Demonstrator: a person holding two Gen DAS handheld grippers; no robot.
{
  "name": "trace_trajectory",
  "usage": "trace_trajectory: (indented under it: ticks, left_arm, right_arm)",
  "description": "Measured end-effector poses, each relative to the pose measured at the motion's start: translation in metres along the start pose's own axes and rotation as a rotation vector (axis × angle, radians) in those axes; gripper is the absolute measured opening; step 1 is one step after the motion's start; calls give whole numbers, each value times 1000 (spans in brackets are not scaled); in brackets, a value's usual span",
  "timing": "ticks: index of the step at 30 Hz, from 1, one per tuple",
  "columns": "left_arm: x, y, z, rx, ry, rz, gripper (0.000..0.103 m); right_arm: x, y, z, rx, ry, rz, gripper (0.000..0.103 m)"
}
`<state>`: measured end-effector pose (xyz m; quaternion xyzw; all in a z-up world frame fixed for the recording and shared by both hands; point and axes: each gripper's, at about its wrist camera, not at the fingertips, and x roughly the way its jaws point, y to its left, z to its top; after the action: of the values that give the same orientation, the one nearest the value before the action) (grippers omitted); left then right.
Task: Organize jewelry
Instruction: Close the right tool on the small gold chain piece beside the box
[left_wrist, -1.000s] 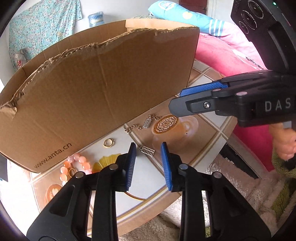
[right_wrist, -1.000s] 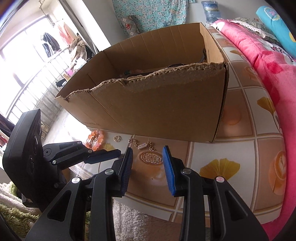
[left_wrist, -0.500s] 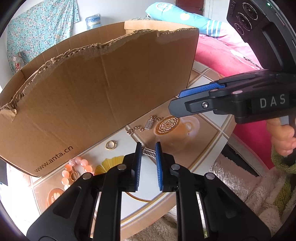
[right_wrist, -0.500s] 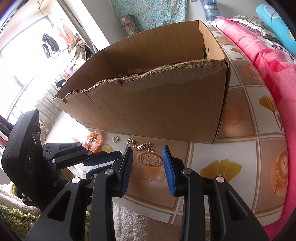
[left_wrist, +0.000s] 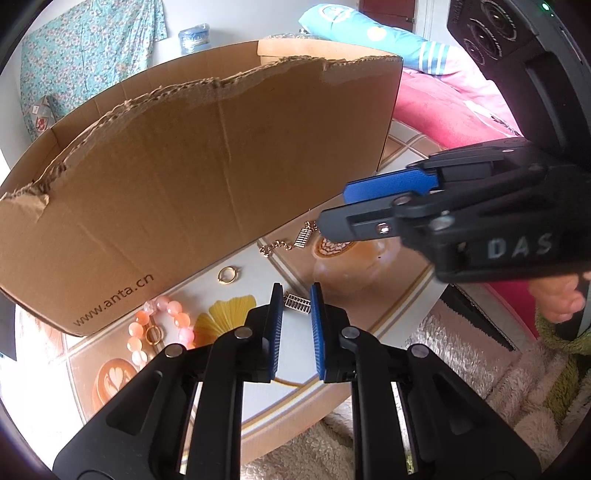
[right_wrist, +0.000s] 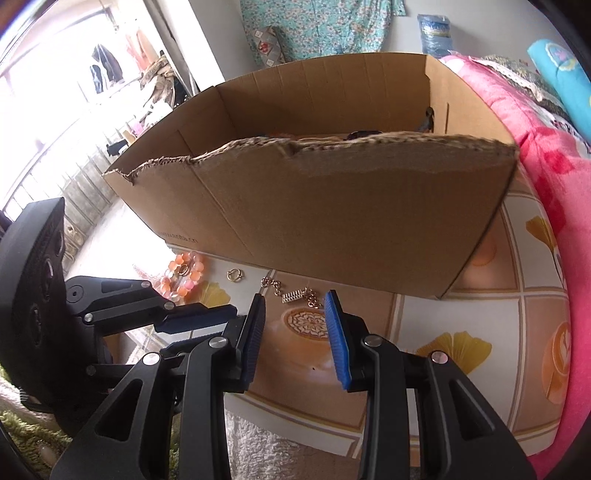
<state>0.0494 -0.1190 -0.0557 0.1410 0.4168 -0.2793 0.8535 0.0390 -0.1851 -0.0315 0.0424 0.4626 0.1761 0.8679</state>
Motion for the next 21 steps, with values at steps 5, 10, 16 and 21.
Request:
trace_trajectory:
  ticks: [5,10,16,21]
  left_arm:
    - [-1,0,-2,-5,-2,4,14]
    - [-1,1,-1,-5,-2,3,14]
    - [0,1,-1,-5,-2,4,14]
    - [-1,1,-2,-3,-2,8,14]
  right_arm:
    - [11,7,4,-29,-4,-25,33]
    - [22,15,7,-65,-1,-46,33]
    - [30,26,3,-106,7,-75,32]
    - [31,36,-2,-150,5,-115,29]
